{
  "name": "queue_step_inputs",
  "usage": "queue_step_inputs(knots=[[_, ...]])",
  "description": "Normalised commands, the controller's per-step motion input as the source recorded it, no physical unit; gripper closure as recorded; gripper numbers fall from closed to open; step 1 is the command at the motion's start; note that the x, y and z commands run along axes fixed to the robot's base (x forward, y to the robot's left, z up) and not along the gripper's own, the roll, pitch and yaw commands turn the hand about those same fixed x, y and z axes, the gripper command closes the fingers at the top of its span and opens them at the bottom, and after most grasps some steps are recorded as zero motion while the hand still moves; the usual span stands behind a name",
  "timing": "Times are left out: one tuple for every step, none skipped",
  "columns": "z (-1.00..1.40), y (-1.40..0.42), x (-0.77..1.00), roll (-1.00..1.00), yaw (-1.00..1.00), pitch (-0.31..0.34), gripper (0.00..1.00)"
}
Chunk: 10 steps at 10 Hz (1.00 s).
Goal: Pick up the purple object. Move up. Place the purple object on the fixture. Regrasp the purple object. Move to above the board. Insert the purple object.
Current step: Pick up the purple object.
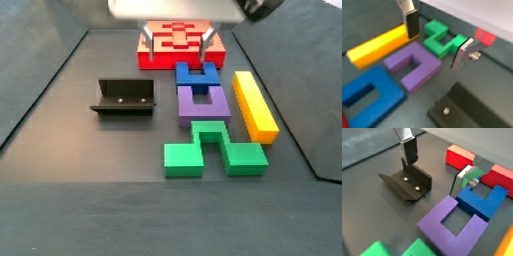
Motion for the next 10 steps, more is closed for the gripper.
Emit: queue_step_inputs(knots=[[-1.0, -0.24, 0.12, 0.0, 0.3, -0.036, 0.0], [-1.0, -0.02, -0.2, 0.0, 0.15, -0.039, 0.0], [-1.0, 0.0, -0.35, -0.03, 0.03, -0.05, 0.0], [-0.87, 0.0, -0.18, -0.03, 0.0, -0.051, 0.0], [-0.65, 0.0, -0.03, 0.0, -0.1, -0.051, 0.0], [-0.64, -0.03, -0.05, 0.0, -0.13, -0.026, 0.0], [-0.61, -0.06, -0.04, -0.02, -0.02, -0.047, 0.0], [-0.51, -0.11, 0.0, -0.01, 0.0, -0.054, 0.0], [-0.36, -0.3, -0.14, 0.03, 0.0, -0.003, 0.0], [-0.11, -0.33, -0.2, 0.11, 0.0, 0.0, 0.0]])
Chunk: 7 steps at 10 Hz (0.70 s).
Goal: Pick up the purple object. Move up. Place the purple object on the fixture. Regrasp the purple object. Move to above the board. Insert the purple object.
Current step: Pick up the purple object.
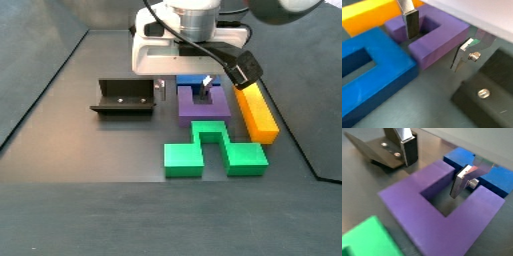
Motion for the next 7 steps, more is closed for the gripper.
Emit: queue_step_inputs(knots=[[-0.12, -0.24, -0.03, 0.07, 0.0, 0.0, 0.0], [-0.03, -0.12, 0.0, 0.05, 0.0, 0.0, 0.0], [0.0, 0.0, 0.0, 0.0, 0.0, -0.01, 0.0], [-0.18, 0.0, 0.0, 0.0, 0.0, 0.0, 0.0], [-0.33, 0.0, 0.0, 0.02, 0.0, 0.0, 0.0], [0.04, 0.0, 0.0, 0.0, 0.0, 0.0, 0.0], [0.0, 0.09, -0.01, -0.05, 0.0, -0.006, 0.0]])
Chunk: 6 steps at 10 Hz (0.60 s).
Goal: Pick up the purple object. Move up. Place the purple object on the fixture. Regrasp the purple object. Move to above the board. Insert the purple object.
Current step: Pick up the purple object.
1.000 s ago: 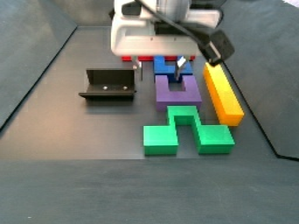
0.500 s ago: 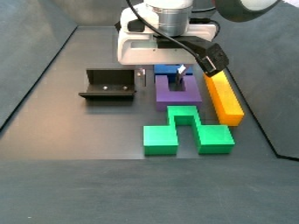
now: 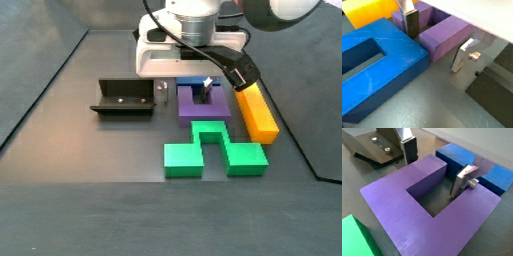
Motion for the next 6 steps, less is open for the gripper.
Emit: queue_step_inputs(knots=[[0.03, 0.14, 0.0, -0.13, 0.0, 0.0, 0.0], [0.0, 0.06, 0.0, -0.02, 0.0, 0.0, 0.0], [0.0, 0.03, 0.0, -0.02, 0.0, 0.0, 0.0], [0.0, 0.03, 0.0, -0.04, 0.0, 0.0, 0.0], [0.0, 0.04, 0.0, -0.05, 0.0, -0.011, 0.0], [0.0, 0.03, 0.0, -0.04, 0.0, 0.0, 0.0]])
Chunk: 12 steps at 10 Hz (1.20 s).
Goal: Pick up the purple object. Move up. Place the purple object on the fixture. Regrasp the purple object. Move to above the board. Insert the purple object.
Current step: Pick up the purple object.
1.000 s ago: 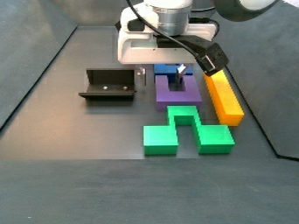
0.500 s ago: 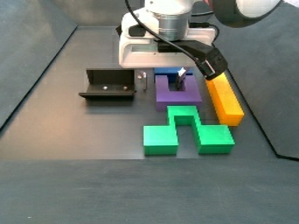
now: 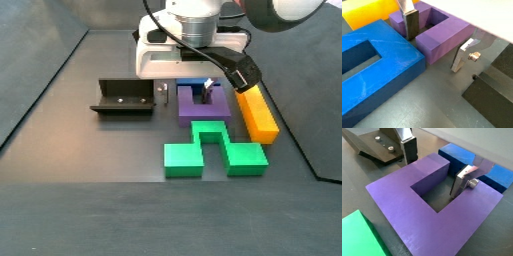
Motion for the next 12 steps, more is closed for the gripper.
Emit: queue_step_inputs(knots=[[0.0, 0.0, 0.0, 0.0, 0.0, 0.0, 0.0], [0.0, 0.0, 0.0, 0.02, 0.0, 0.0, 0.0], [0.0, 0.0, 0.0, 0.02, 0.0, 0.0, 0.0], [0.0, 0.0, 0.0, 0.0, 0.0, 0.0, 1.0], [0.0, 0.0, 0.0, 0.0, 0.0, 0.0, 1.0], [0.0, 0.0, 0.0, 0.0, 0.0, 0.0, 1.0], [0.0, 0.0, 0.0, 0.0, 0.0, 0.0, 1.0], [0.0, 0.0, 0.0, 0.0, 0.0, 0.0, 1.0], [0.0, 0.0, 0.0, 0.0, 0.0, 0.0, 1.0], [0.0, 0.0, 0.0, 0.0, 0.0, 0.0, 1.0], [0.0, 0.0, 0.0, 0.0, 0.0, 0.0, 1.0], [0.0, 0.0, 0.0, 0.0, 0.0, 0.0, 1.0]])
